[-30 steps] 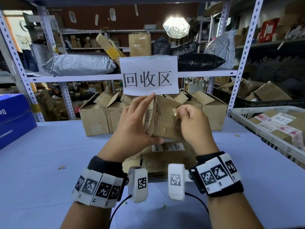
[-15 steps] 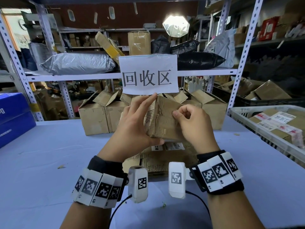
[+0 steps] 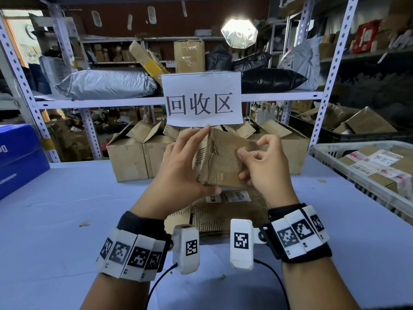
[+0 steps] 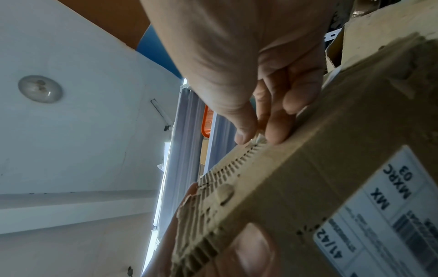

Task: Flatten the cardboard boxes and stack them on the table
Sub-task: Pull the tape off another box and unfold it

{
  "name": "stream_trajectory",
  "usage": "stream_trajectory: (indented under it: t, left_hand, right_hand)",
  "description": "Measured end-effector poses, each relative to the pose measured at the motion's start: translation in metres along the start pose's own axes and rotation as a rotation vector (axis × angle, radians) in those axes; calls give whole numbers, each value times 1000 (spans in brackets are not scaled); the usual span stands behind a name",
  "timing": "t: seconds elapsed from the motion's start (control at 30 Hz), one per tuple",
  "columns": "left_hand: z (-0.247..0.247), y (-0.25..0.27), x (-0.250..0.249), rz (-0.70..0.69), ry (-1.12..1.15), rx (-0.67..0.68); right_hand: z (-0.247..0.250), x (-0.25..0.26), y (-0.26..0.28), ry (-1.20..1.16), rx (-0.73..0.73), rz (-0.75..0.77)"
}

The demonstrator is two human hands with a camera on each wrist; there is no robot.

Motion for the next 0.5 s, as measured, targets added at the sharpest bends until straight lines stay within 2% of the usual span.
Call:
stream_trajectory:
  t: [0.13,0.27,0.33,0.43,0.5]
  left_hand:
    - [0,0,0,-4,-6,1]
    - [-1,0,1,-11,-12,-2]
    - [-2,0,3,5,-11,-5]
    - [0,1,9,52,6,-20]
    - [0,2,11,59,14,-19]
  right_hand:
    - [-2,2,1,113,-4,53]
    - [-6,2,-2,172,28,42]
    - [-8,1,-3,213,73,33]
    - [-15,0,-2,232,214,29]
    - [-13,1,-1,275,208,61]
Point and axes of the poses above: each hand's wrist, its own y-axis away from the middle knuckle, its own z-axis out of the back of the hand, x = y × z, the point moved 7 cm from there along -y, towards the middle knuckle, and after that the axes turned 12 degrees about -z, right-handed, at the moved point
